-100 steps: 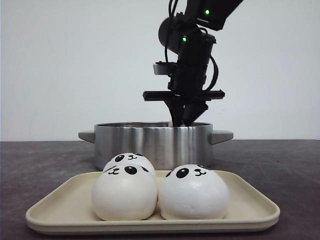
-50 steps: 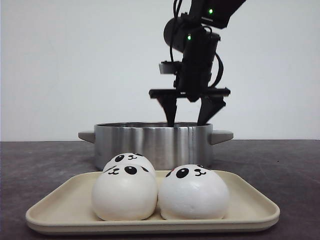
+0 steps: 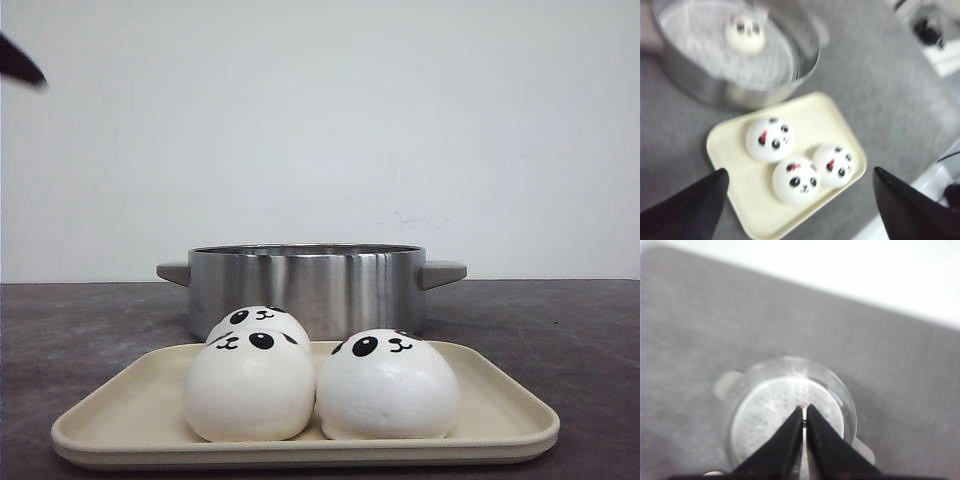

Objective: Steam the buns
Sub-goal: 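Lower the left gripper onto the back panda bun and close it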

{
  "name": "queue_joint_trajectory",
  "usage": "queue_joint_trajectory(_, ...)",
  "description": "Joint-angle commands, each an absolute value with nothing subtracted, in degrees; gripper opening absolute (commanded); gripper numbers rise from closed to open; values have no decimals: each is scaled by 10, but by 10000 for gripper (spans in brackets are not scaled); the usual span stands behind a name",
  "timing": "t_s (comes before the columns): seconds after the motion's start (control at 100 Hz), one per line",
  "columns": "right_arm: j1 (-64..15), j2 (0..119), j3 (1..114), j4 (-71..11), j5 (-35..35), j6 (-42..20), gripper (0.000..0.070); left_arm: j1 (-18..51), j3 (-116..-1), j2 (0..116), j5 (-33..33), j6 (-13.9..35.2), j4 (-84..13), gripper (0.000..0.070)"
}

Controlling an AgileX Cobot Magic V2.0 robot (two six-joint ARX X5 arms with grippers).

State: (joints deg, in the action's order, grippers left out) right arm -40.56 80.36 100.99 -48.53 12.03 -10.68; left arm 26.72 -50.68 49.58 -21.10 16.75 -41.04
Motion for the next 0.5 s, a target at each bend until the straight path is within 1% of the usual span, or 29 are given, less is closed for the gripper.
queue_joint_trajectory(0.0, -432, 764, 1022, -501, 142, -96, 0, 283, -514, 533, -198, 187, -409, 553)
queue_joint_trajectory(0.16, -495, 663, 1022, -551, 201, -114, 0, 323, -514, 631, -149, 187, -398, 553)
queue_joint_trajectory(0.26, -520, 621, 1022, -574, 231, -135, 0, 350, -514, 686, -135, 190, -372, 553)
queue_joint_trajectory(0.41, -528, 586, 1022, -611, 258, -151, 0, 379, -515, 757, -126, 233, -314, 553)
queue_joint_trajectory(0.49, -528, 579, 1022, -641, 260, -163, 0, 393, -519, 790, -102, 247, -295, 553)
